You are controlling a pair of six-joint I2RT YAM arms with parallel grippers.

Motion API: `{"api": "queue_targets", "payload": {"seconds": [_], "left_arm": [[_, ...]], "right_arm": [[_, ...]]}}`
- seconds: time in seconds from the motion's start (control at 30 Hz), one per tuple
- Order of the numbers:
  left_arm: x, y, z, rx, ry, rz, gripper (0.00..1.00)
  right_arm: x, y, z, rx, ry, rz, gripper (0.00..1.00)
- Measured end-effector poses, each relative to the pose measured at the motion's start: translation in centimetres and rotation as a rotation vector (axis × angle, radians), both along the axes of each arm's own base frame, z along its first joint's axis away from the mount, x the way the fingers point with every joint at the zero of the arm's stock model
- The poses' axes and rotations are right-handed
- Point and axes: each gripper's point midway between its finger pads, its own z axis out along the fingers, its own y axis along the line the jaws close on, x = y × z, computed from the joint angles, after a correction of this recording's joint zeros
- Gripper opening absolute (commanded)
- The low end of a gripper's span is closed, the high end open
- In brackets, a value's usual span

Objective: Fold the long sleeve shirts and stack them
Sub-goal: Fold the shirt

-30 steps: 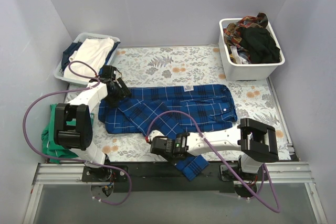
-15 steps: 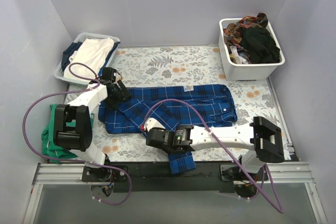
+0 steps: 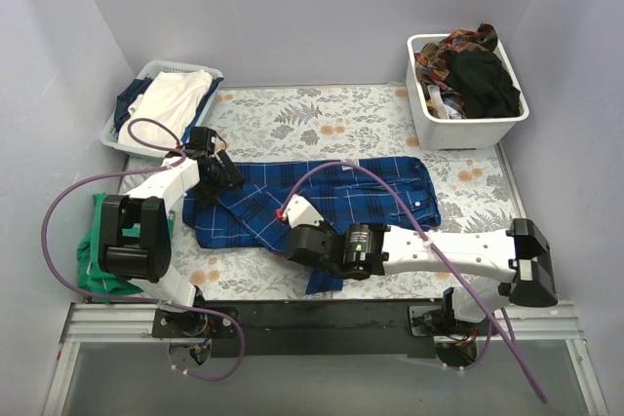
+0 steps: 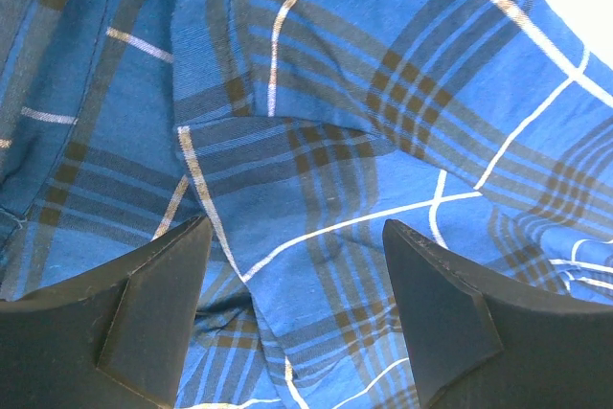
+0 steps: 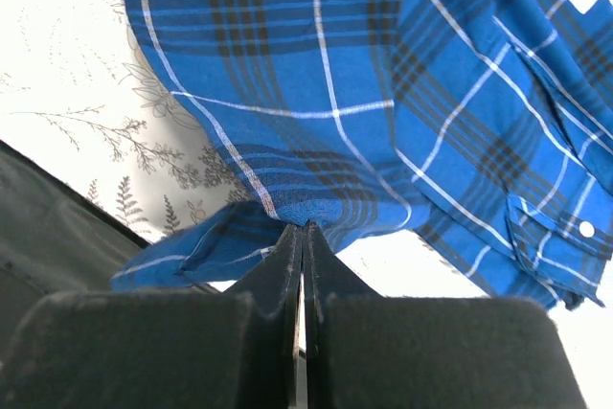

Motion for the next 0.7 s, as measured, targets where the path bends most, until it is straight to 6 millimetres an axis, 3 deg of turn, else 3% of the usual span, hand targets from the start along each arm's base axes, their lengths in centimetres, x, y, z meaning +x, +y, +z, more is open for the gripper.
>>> {"api": "queue_targets", "payload": {"seconds": [0.4, 0.57, 0.7], "left_arm": [[-0.1, 0.4, -0.3, 0.02, 0.005, 0.009, 0.73], [-0.1, 0.6, -0.7, 0.029, 0.014, 0.013, 0.73], [-0.1, 0.7, -0.8, 0.035, 0.015, 0.015, 0.73]], "right_arm": [[-2.0, -1.6, 5.3, 0.151, 0.004, 0.097, 0.01], [-2.2, -0.6, 5.6, 0.131, -0.011, 0.152, 0.01], [-2.0, 1.4, 6.8, 0.129, -0.032, 0.187, 0.01]]}}
